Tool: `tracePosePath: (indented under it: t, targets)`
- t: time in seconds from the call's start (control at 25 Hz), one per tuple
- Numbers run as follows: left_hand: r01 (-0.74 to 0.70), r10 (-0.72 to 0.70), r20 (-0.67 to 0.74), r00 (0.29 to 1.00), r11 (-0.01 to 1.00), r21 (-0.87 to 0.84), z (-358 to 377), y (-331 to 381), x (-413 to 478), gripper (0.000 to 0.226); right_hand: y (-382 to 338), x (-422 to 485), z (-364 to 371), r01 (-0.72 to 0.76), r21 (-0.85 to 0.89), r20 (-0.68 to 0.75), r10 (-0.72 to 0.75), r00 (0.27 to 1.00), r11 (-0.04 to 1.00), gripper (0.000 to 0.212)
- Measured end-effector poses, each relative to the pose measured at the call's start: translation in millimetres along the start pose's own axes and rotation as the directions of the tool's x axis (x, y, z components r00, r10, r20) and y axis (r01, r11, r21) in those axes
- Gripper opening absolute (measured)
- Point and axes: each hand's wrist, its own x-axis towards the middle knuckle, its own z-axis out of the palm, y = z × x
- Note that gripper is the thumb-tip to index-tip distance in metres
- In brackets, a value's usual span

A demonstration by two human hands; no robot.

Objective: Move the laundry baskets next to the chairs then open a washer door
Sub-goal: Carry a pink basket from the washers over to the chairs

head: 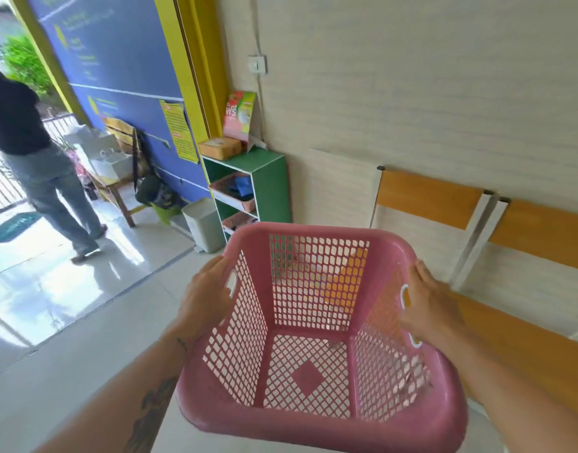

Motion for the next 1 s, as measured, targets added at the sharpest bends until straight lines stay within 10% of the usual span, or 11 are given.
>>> tracePosePath:
  t: [0.76, 1.0]
  targets:
    - [0.009, -0.02, 0.228, 0.973, 0.999, 0.049, 93, -193, 362, 0.053, -139, 337, 156, -0.141, 0.071, 0.129, 0.131, 0.983, 0.987, 0.086]
    - [-0.016, 0.038, 0.363, 0.931, 0.998, -0.062, 179, -264, 458, 0.092, -167, 400, 223, -0.369, 0.017, 0.176, 0.361, 0.916, 0.929, 0.099]
